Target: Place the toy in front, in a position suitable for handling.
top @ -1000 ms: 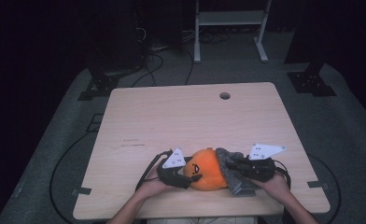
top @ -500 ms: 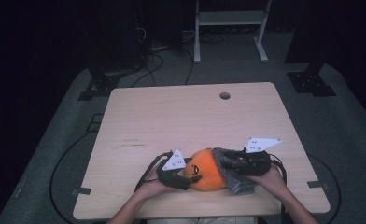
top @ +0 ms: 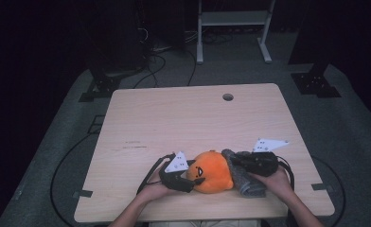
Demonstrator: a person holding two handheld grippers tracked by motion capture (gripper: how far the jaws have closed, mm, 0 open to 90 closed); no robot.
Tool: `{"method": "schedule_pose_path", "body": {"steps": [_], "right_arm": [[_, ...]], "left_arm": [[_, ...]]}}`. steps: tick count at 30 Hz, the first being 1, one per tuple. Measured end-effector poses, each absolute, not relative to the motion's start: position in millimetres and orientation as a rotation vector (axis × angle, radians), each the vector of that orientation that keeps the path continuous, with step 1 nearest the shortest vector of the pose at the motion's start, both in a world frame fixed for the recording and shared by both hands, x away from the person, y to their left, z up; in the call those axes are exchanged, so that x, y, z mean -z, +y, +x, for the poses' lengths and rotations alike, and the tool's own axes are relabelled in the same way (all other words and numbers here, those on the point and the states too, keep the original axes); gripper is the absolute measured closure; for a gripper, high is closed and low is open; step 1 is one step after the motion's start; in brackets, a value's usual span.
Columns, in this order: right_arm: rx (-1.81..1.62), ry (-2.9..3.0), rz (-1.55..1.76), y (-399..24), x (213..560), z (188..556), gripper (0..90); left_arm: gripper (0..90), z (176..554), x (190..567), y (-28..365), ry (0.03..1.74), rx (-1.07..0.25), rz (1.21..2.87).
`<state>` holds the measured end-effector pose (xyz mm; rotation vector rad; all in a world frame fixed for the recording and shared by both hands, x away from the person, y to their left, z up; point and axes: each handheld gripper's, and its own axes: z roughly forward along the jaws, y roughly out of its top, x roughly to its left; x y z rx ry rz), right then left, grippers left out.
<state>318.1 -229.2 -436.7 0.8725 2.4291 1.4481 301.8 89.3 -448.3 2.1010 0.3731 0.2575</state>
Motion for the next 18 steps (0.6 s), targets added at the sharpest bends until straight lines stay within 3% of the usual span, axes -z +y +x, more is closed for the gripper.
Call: {"method": "schedule_pose_path", "body": {"steps": [9, 18], "right_arm": [[-1.505, 2.446, 0.719, -213.0, 422.9, 298.8, 81.7], [-1.454, 2.442, 0.766, -215.1, 432.9, 302.7, 82.3]], "left_arm": [[31.5, 302.3, 448.0, 88.5, 0.383, -0.257, 2.102], [32.0, 305.4, 447.7, 87.6, 0.398, -0.241, 2.085]]}}
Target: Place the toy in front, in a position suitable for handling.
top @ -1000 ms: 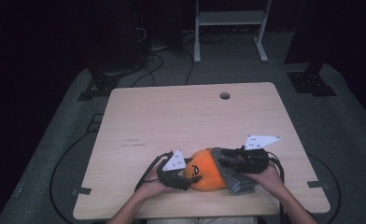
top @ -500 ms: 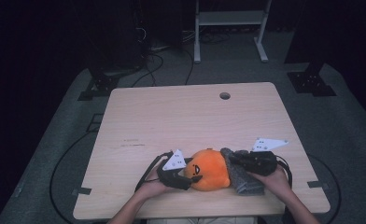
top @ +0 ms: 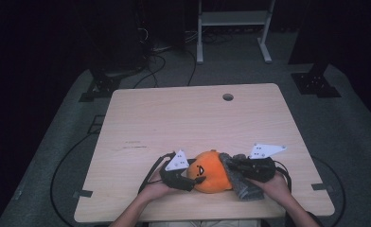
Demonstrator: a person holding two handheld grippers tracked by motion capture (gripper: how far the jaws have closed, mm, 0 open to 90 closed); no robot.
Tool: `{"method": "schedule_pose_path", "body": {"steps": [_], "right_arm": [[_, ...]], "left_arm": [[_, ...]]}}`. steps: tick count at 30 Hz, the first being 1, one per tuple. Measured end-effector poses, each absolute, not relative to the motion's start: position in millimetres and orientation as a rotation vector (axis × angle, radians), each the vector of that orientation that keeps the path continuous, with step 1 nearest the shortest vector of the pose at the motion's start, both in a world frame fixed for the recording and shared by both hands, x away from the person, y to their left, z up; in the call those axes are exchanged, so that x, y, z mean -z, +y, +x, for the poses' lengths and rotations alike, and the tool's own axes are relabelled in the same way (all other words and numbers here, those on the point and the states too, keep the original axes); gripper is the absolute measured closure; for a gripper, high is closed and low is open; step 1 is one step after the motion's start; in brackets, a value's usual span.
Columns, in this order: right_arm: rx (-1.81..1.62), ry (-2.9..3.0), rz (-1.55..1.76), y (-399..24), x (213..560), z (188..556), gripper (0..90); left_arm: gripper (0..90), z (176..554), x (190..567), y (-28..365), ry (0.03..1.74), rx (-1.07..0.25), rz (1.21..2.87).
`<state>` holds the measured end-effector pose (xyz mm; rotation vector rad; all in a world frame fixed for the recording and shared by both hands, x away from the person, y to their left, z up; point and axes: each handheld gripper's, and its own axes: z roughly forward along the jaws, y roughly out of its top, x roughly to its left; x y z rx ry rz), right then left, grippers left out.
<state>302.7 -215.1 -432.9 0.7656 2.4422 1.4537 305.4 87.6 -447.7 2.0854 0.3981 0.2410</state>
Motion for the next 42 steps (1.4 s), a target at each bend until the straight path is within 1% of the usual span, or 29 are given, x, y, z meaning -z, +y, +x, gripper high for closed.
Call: {"method": "schedule_pose_path", "body": {"steps": [4, 7, 10, 14, 20, 23, 27, 30, 38, 42], "right_arm": [[-1.4, 2.441, 0.794, -221.3, 434.3, 303.9, 82.4], [-1.443, 2.417, 0.795, -222.0, 428.4, 300.3, 82.4], [-1.575, 2.41, 0.729, -213.7, 419.6, 294.4, 82.4], [-1.525, 2.445, 0.679, -200.9, 423.9, 295.0, 82.5], [-1.388, 2.428, 0.806, -224.3, 435.6, 306.6, 82.7], [-1.437, 2.401, 0.848, -232.5, 433.4, 306.6, 82.7], [-1.519, 2.395, 0.758, -221.4, 422.8, 300.6, 82.6], [-1.477, 2.425, 0.711, -209.7, 426.0, 299.4, 82.6], [-1.508, 2.417, 0.704, -205.1, 420.4, 299.2, 82.6], [-1.493, 2.423, 0.731, -208.1, 426.4, 306.2, 82.7]], "left_arm": [[32.0, 303.9, 447.9, 87.7, 0.387, -0.249, 2.085], [31.3, 303.5, 447.3, 87.5, 0.389, -0.25, 2.088], [30.9, 304.0, 447.3, 86.9, 0.398, -0.247, 2.084], [31.7, 303.4, 447.0, 87.1, 0.396, -0.252, 2.091], [33.7, 301.7, 446.5, 86.3, 0.379, -0.26, 2.102], [33.7, 301.0, 447.1, 86.9, 0.373, -0.263, 2.1], [33.6, 301.4, 447.7, 86.6, 0.381, -0.259, 2.092], [33.4, 300.6, 447.8, 86.6, 0.382, -0.263, 2.095], [33.5, 300.9, 448.2, 87.2, 0.38, -0.264, 2.096], [33.9, 300.8, 448.6, 87.1, 0.384, -0.264, 2.091]]}}
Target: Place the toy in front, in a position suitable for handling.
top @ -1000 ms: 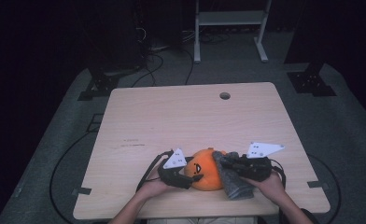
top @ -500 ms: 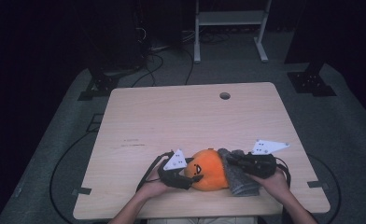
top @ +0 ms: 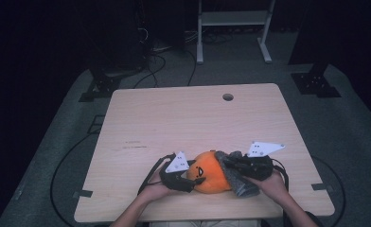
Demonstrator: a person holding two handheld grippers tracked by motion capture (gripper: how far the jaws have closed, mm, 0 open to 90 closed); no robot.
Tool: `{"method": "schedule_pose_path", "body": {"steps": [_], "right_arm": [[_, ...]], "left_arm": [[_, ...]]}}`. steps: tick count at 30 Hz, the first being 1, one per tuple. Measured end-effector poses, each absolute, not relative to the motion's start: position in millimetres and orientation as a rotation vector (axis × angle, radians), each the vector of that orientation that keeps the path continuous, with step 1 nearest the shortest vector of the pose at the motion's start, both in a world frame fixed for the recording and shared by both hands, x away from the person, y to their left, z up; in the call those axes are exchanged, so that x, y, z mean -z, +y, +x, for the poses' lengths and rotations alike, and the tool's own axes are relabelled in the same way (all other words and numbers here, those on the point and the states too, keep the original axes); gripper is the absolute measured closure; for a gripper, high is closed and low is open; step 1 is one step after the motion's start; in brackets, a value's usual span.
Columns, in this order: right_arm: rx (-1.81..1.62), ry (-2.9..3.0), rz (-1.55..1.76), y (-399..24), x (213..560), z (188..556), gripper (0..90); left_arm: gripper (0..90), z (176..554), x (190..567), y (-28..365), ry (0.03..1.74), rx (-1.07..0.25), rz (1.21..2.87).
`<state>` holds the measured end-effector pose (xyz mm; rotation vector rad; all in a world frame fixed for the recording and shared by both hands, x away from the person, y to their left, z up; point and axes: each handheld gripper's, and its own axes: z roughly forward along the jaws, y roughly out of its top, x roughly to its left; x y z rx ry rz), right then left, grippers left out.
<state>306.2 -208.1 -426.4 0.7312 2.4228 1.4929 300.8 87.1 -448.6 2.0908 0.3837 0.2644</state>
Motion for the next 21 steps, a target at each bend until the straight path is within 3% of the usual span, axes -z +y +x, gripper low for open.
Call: {"method": "schedule_pose_path", "body": {"steps": [6, 12, 18, 21], "right_arm": [[-1.44, 2.422, 0.819, -225.2, 429.5, 312.8, 82.8], [-1.508, 2.429, 0.678, -204.4, 406.4, 311.0, 82.7], [-1.46, 2.452, 0.683, -197.2, 420.2, 309.0, 82.8], [-1.506, 2.442, 0.692, -202.8, 423.2, 305.1, 82.8]], "left_arm": [[34.5, 295.1, 445.2, 80.2, 0.334, -0.314, 2.11], [34.1, 286.8, 443.2, 76.8, 0.267, -0.351, 2.123], [12.0, 301.3, 440.2, 82.0, 0.392, -0.241, 2.088], [6.3, 310.2, 446.7, 79.9, 0.46, -0.124, 2.105]]}}
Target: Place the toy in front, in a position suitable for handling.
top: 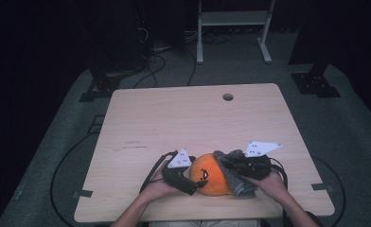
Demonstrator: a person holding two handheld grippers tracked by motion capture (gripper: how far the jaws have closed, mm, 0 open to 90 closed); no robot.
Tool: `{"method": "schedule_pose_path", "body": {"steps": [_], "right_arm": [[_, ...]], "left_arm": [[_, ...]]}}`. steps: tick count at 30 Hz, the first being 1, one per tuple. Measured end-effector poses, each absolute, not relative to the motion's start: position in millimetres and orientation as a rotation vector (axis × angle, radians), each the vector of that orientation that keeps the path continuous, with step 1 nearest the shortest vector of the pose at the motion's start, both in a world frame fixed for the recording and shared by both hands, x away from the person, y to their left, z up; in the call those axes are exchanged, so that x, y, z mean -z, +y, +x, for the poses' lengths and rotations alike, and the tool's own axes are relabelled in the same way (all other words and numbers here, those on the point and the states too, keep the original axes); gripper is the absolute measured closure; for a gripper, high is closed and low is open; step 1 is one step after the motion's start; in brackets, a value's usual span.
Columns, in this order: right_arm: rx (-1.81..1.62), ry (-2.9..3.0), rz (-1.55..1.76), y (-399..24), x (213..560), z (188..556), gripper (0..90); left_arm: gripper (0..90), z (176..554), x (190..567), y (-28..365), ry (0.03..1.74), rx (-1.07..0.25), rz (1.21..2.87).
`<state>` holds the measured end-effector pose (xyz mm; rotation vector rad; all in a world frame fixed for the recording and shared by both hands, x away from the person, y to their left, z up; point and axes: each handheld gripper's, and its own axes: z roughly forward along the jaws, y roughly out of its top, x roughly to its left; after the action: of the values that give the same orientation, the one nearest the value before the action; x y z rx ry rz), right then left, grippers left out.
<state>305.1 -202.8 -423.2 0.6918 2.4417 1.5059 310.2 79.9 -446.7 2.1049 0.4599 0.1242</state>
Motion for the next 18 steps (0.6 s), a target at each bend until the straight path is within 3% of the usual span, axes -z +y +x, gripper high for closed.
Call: {"method": "schedule_pose_path", "body": {"steps": [1, 5, 7, 10, 12, 16, 18], "right_arm": [[-1.507, 2.44, 0.694, -204.4, 423.8, 304.0, 82.8], [-1.508, 2.417, 0.714, -212.5, 423.0, 303.1, 82.8], [-1.525, 2.403, 0.719, -215.5, 417.5, 302.9, 82.8], [-1.529, 2.368, 0.672, -213.2, 403.8, 299.4, 82.8], [-1.534, 2.346, 0.639, -207.6, 396.7, 300.1, 82.8], [-1.539, 2.353, 0.634, -193.2, 399.2, 311.1, 82.8], [-1.511, 2.377, 0.64, -187.9, 408.8, 313.9, 82.8]], "left_arm": [[7.5, 309.3, 448.2, 79.6, 0.451, -0.117, 2.094], [31.4, 298.3, 442.0, 77.5, 0.37, -0.267, 2.078], [34.6, 292.7, 435.6, 75.4, 0.319, -0.373, 2.063], [35.8, 286.8, 425.8, 74.9, 0.266, -0.564, 2.058], [35.8, 285.5, 425.1, 75.9, 0.25, -0.612, 2.057], [34.4, 281.4, 434.8, 75.4, 0.216, -0.599, 2.104], [24.1, 286.5, 435.1, 79.2, 0.287, -0.507, 2.09]]}}
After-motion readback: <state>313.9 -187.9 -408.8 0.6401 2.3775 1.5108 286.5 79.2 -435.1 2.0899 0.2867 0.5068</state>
